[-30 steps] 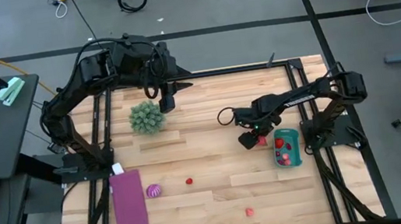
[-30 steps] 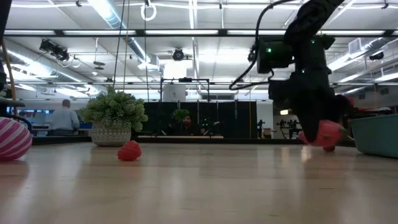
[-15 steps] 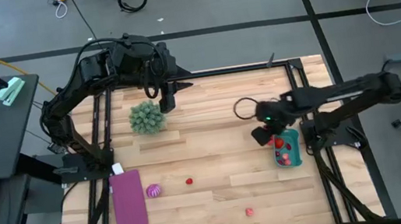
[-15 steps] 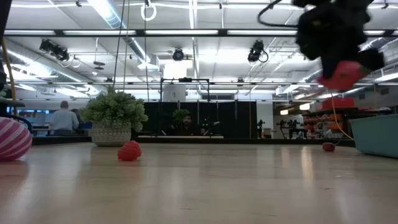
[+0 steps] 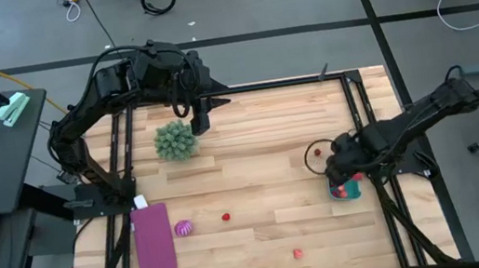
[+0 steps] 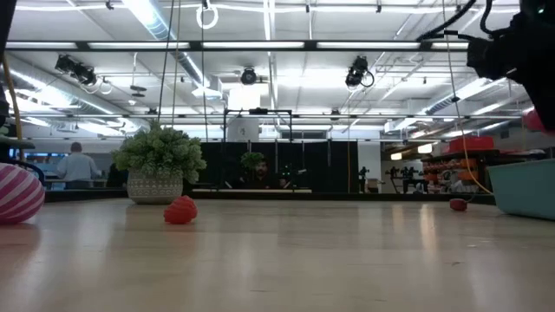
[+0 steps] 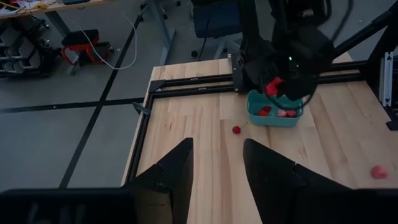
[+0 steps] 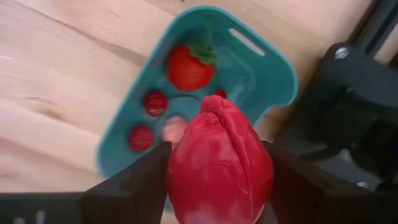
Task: Pick and placing Produce into tupperware
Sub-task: Put the red dragon fruit into the green bin, then put the red cherry into the green bin
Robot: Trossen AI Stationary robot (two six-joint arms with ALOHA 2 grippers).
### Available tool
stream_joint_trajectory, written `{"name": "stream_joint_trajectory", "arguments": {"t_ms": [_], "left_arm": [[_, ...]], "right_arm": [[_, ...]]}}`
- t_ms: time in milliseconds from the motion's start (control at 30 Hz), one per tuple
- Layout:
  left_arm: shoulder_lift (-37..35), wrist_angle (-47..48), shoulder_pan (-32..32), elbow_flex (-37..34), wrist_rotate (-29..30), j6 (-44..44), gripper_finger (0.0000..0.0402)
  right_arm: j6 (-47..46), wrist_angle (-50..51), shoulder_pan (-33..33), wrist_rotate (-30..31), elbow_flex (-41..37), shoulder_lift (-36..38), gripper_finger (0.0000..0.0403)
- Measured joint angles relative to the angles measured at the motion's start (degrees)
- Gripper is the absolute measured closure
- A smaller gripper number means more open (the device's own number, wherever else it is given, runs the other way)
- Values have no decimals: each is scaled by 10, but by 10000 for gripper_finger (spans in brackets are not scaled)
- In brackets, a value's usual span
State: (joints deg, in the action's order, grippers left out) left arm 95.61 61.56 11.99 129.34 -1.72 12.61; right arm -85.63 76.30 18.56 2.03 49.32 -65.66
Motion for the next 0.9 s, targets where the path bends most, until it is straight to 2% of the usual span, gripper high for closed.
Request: {"name": "stream_joint_trajectory", "arguments": {"t_ms": [167, 333, 467, 700, 900], "left_arm": [[0, 0, 0, 0, 0, 0, 257], [0, 0, 0, 0, 0, -1, 264], [0, 0, 0, 0, 0, -1, 261], [0, 0, 0, 0, 0, -1, 253], [0, 0, 0, 0, 0, 0, 260]], "right_arm": [[6, -14, 5, 4, -8, -64, 162], [21, -89, 3, -22, -22, -101, 162], [49, -128, 2, -43, -33, -116, 158], [83, -128, 2, -55, -39, -143, 128], [93, -110, -9, -58, -34, -126, 102]]}}
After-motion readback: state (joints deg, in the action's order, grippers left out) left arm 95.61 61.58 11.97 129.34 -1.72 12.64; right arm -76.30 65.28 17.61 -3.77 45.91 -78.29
